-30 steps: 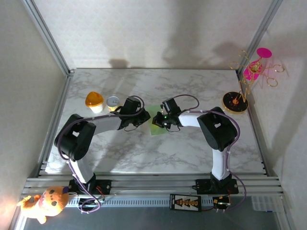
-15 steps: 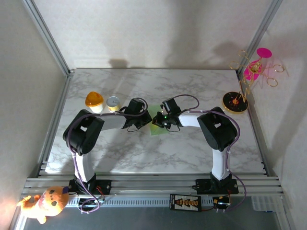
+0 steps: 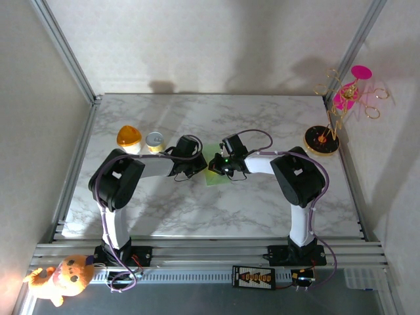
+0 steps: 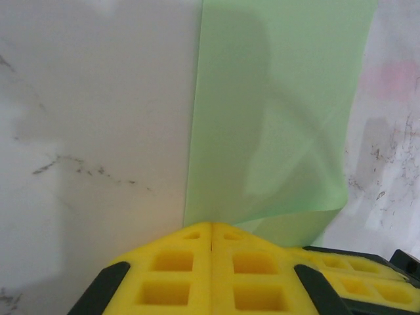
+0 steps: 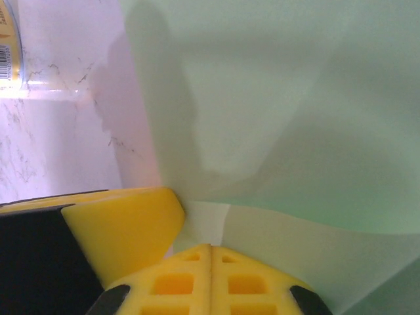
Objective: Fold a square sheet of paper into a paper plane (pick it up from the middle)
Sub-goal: Fold the triangle a second time at the center of the table.
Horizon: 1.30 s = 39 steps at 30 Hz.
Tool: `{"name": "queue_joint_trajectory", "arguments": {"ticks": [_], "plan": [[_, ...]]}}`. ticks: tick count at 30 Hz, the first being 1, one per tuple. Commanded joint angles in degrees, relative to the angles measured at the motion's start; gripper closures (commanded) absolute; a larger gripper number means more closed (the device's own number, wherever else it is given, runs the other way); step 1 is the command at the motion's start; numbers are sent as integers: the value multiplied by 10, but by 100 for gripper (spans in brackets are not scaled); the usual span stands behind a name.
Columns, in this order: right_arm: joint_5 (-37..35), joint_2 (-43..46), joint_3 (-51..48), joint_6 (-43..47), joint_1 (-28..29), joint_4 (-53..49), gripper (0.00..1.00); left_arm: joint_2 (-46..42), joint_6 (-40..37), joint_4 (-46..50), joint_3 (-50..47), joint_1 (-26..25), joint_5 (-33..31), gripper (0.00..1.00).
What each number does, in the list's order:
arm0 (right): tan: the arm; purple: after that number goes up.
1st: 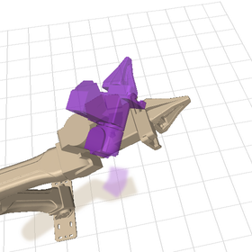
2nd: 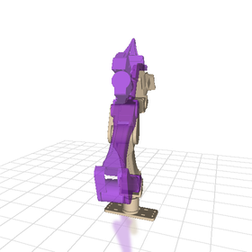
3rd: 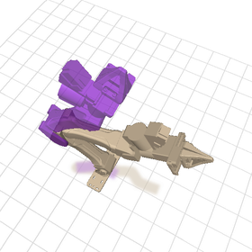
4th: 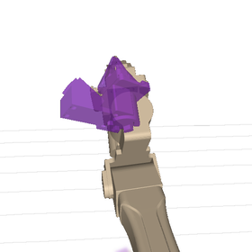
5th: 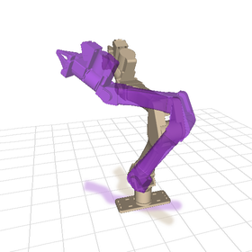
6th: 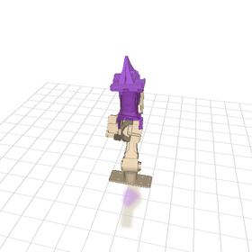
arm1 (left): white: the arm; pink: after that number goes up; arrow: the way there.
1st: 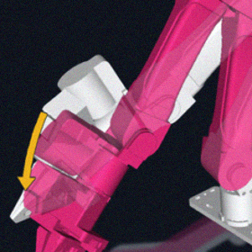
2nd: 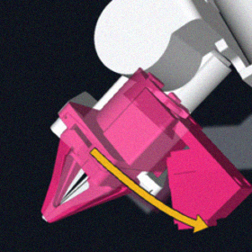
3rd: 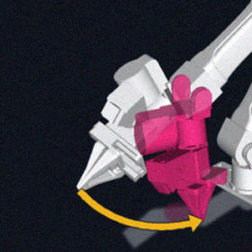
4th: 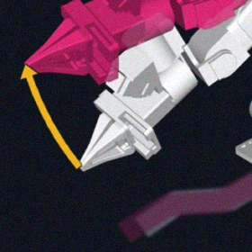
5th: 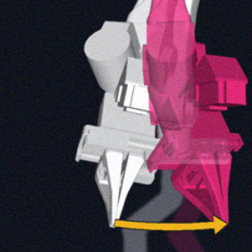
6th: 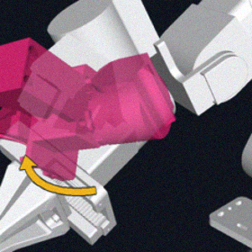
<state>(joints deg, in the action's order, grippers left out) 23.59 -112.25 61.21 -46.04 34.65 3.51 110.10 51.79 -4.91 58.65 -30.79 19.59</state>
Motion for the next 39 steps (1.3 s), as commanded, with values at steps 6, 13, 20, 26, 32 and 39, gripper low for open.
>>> {"name": "queue_joint_trajectory", "arguments": {"ticks": [6, 13, 20, 26, 32, 39], "plan": [[-30, 29, 4, 23, -9, -40, 97, 19, -24, 37, 13, -5, -22, 100], [-62, 14, 1, 27, -15, -54, 97, 22, -29, 41, 17, -5, -21, 100], [-82, 12, -28, 12, -21, -53, 97, 24, -34, 43, 21, -5, -22, 100], [-90, 11, -60, -10, -22, -46, 97, 6, -43, 37, 39, -6, -12, 97], [-96, 10, -70, -20, -22, -47, 97, -55, -23, 17, 12, -18, 4, 87], [-97, 9, -70, -19, -23, -53, 97, -103, 36, -15, -67, -55, 11, 82]]}}
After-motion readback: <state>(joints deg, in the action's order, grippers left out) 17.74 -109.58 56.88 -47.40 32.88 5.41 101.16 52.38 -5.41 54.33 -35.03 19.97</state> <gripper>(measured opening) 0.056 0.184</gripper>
